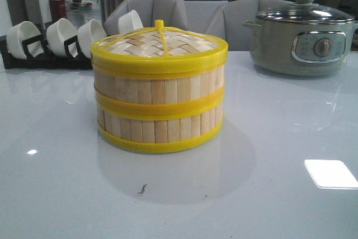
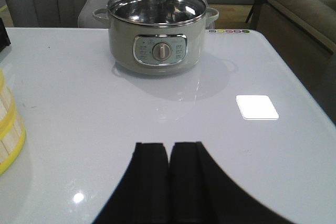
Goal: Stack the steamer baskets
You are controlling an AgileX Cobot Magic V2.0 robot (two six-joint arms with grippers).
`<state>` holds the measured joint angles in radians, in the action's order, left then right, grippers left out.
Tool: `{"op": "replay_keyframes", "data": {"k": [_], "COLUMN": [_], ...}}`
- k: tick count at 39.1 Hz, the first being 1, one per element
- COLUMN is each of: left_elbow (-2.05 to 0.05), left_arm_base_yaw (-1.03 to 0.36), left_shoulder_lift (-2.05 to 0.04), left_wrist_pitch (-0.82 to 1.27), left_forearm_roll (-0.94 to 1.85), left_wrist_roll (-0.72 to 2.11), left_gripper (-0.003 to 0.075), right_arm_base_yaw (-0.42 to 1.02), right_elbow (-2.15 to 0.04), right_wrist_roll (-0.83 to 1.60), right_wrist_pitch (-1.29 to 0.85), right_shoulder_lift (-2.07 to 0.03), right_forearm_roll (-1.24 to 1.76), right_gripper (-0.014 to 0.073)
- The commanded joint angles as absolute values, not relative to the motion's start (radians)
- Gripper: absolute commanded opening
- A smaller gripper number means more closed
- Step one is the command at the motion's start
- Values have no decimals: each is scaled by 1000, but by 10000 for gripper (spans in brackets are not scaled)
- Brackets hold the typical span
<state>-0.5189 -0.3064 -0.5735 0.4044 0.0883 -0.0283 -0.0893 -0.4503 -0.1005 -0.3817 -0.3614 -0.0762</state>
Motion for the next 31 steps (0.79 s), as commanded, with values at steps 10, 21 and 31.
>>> {"op": "replay_keyframes", "data": {"k": [10, 21, 31], "left_elbow": [-550, -505, -229], "left_arm_base_yaw": [-216, -108, -48], "left_shoulder_lift": [-556, -427, -280], "left_wrist_pitch": [273, 140, -102], "left_forearm_roll": [-22, -17, 32], "left_wrist_roll": [-35, -35, -35], "left_gripper": [92, 92, 92], "right_arm_base_yaw": [-96, -96, -96], "right_elbow": [-478, -478, -478], "right_wrist_roll": [-95, -95, -95], "right_wrist_pitch": [-292, -292, -292], "right_shoulder_lift": [-369, -369, -369], "right_forearm_roll": [-81, -81, -81], "right_gripper": [55, 55, 55]}}
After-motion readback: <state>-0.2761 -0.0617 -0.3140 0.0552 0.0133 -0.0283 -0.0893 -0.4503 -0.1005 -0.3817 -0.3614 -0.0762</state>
